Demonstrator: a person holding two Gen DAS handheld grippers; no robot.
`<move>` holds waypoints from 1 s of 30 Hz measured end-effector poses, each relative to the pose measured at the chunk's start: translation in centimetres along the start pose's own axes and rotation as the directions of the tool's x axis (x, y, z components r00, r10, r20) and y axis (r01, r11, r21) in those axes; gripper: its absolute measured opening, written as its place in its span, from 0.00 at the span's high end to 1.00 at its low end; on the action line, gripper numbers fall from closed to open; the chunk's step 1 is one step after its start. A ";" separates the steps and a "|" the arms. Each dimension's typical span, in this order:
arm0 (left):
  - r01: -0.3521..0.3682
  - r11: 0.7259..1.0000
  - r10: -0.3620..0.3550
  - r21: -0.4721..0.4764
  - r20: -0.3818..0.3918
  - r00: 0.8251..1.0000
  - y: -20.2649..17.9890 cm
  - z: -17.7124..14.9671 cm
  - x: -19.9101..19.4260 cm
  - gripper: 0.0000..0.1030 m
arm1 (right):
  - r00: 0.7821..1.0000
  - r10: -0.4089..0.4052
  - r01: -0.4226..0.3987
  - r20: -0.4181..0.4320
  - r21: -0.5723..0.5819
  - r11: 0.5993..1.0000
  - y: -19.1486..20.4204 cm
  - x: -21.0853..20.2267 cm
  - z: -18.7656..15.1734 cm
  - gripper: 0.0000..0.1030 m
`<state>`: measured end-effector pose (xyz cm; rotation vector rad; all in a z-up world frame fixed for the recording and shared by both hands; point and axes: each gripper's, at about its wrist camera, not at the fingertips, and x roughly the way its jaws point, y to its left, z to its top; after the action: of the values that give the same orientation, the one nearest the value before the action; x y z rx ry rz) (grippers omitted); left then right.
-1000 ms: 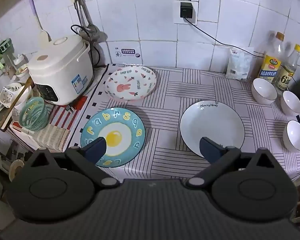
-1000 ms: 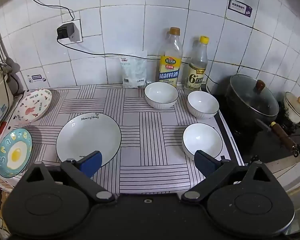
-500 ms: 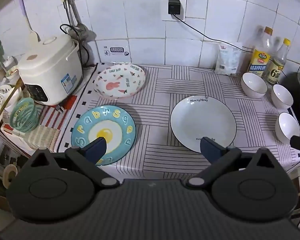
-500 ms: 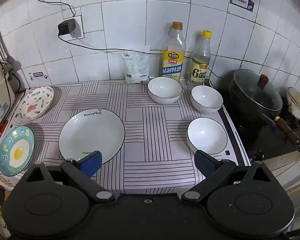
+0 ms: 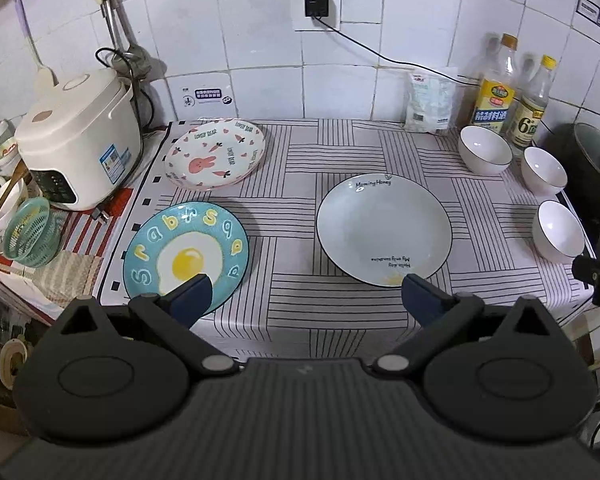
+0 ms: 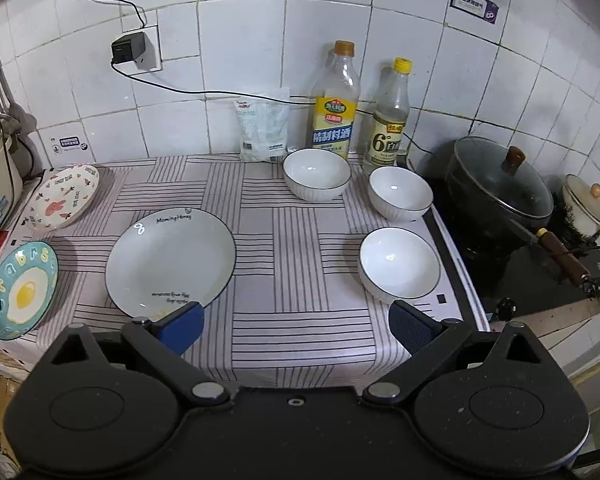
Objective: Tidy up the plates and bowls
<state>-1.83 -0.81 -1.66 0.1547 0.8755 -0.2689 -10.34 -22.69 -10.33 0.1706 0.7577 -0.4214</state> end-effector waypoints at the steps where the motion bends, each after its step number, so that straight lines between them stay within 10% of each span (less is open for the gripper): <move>1: 0.003 1.000 -0.003 0.004 0.002 1.000 -0.1 -0.1 -0.1 0.00 | 1.000 -0.004 0.004 0.003 -0.001 1.000 -0.1 -0.1 -0.1 0.02; 30: 0.026 0.999 -0.027 0.021 0.021 0.999 0.4 -1.1 -0.2 0.00 | 0.999 -0.003 0.003 0.036 0.007 1.000 -0.2 -0.5 -1.3 0.02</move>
<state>-2.70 -0.13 -2.20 0.1594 0.8548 -0.3042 -11.61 -22.36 -10.90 0.1676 0.7208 -0.4287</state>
